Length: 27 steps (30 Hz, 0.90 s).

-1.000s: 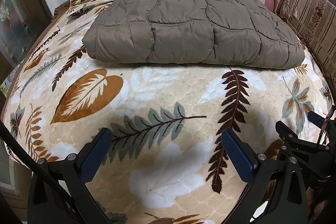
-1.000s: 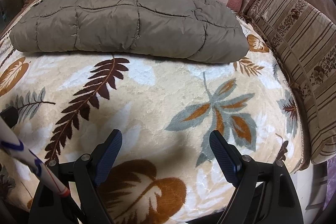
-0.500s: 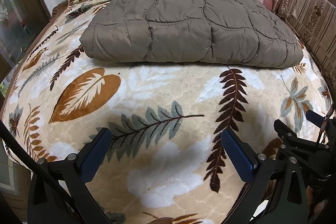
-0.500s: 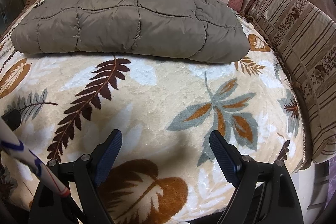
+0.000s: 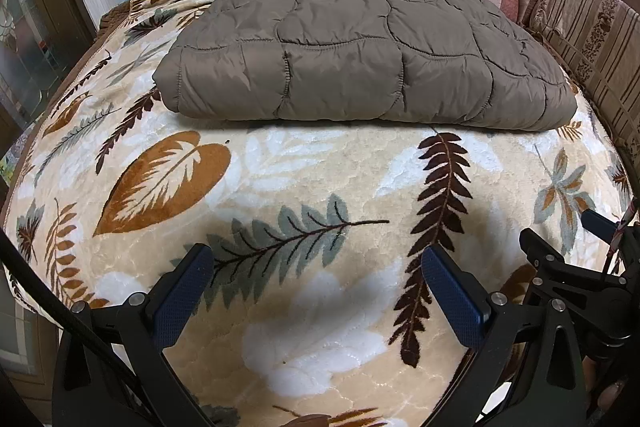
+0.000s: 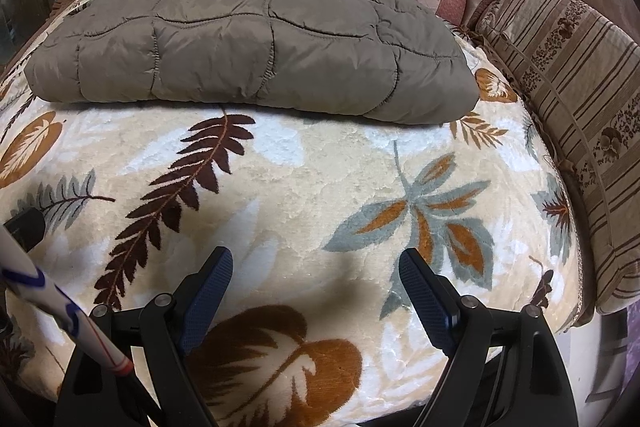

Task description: Fold large clothes

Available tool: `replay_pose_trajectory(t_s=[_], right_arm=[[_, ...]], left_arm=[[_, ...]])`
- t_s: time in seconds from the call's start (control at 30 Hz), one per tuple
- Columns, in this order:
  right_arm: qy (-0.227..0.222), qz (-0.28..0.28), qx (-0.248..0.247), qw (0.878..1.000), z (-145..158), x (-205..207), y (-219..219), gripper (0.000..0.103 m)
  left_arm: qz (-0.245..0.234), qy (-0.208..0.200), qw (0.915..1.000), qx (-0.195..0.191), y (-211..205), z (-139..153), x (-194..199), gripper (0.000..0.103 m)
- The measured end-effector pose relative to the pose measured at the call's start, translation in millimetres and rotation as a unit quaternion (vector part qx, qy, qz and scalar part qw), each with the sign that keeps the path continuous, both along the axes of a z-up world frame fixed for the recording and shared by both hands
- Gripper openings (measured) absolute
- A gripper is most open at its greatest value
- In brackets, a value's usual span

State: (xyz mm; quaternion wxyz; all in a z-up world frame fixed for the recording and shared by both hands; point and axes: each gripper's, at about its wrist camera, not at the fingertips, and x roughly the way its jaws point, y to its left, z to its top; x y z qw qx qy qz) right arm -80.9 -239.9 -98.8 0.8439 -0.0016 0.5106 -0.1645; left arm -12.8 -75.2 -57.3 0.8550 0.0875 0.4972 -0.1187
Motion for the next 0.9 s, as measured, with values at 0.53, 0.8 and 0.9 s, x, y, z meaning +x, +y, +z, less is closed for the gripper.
replay_pose_trajectory(t_s=[0.53,0.8,0.9], right_arm=[[-0.003,-0.001,0.004,1.0,-0.3,-0.6,-0.2,0.088],[-0.008,0.0,0.007,1.0,-0.5,-0.5,0.6,0.088],[-0.008,0.0,0.008,1.0,-0.7,-0.3,0.6,0.088]], left_arm=[[-0.003,-0.005,1.0,0.0,0.7,0.3,-0.5,0.103],[-0.001,-0.007,1.0,0.001,0.5,1.0,-1.1,0.103],[-0.001,-0.007,1.0,0.001,0.5,1.1,-1.2,0.103]])
